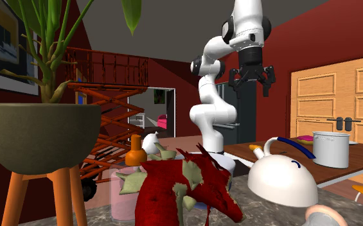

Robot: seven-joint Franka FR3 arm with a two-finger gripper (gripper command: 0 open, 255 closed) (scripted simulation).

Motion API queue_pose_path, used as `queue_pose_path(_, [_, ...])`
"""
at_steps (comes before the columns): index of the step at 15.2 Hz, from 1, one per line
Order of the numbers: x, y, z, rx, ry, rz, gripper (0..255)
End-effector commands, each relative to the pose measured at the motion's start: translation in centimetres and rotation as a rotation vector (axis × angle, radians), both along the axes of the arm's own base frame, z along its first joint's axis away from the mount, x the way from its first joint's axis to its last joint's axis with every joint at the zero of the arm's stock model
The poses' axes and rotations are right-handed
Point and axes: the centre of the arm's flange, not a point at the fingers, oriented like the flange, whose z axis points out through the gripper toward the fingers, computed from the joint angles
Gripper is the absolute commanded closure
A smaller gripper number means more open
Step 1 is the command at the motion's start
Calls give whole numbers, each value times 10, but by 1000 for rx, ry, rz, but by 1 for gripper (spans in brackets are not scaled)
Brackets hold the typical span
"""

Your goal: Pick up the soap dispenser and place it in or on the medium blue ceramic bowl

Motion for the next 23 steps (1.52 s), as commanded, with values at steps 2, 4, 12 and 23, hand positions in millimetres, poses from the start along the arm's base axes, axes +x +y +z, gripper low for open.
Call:
queue_pose_path(2, [5, -11, -4, -2, 0, -4, 0])
queue_pose_path(4, [14, -34, -11, -7, 1, -12, 0])
queue_pose_path(12, [49, -127, -39, -27, 3, -42, 0])
queue_pose_path(23, [92, -257, -75, -55, 6, -84, 0])
